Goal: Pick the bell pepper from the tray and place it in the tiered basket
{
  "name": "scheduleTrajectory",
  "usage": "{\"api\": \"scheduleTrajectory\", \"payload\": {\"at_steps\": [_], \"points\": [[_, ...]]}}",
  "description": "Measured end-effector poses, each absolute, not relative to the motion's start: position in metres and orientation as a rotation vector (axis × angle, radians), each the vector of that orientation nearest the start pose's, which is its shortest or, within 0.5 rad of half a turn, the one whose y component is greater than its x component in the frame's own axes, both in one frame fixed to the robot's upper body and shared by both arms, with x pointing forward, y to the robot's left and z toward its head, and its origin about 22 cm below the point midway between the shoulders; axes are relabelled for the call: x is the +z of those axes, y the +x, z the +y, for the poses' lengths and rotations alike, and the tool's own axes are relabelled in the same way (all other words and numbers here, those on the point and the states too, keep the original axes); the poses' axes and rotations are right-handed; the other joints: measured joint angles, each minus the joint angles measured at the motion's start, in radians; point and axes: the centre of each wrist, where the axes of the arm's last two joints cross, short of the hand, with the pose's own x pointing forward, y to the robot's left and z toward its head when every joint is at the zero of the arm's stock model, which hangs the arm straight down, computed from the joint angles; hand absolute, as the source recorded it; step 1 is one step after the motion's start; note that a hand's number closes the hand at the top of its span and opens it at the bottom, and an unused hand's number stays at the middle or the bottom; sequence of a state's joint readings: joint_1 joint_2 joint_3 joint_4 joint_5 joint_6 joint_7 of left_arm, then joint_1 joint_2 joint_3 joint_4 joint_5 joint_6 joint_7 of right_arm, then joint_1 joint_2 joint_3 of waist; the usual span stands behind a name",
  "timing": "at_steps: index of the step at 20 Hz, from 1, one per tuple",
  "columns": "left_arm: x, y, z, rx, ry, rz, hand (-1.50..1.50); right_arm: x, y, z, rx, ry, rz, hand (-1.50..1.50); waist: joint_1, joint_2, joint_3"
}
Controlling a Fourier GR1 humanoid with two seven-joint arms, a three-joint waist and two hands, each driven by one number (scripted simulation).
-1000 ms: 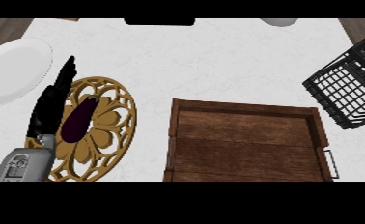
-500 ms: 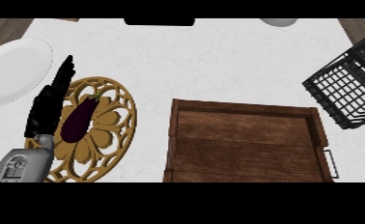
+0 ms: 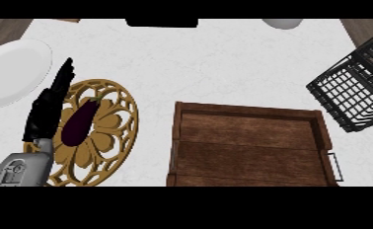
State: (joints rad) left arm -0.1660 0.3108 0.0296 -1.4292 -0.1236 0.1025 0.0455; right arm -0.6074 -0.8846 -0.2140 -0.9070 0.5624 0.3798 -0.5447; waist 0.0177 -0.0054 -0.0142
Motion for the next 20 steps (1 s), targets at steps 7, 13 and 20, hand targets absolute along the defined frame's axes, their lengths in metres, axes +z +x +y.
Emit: {"api": "scheduleTrajectory", "payload": {"at_steps": [7, 13, 20], "points": [[0.031, 0.282, 0.298, -0.236, 0.432, -1.541, 0.00, 0.200, 0.336, -0.491, 0.898, -0.651, -1.696, -1.50, -0.005, -0.002, 0.000], [0.034, 0.286, 0.297, -0.238, 0.430, -1.543, 0.00, 0.221, 0.330, -0.514, 0.705, -0.635, -1.772, -1.50, -0.005, 0.005, 0.010], [0.035, 0.284, 0.298, -0.245, 0.415, -1.545, 0.00, 0.256, 0.294, -0.565, 0.519, -0.649, -1.664, -1.50, 0.004, 0.012, 0.014]]}}
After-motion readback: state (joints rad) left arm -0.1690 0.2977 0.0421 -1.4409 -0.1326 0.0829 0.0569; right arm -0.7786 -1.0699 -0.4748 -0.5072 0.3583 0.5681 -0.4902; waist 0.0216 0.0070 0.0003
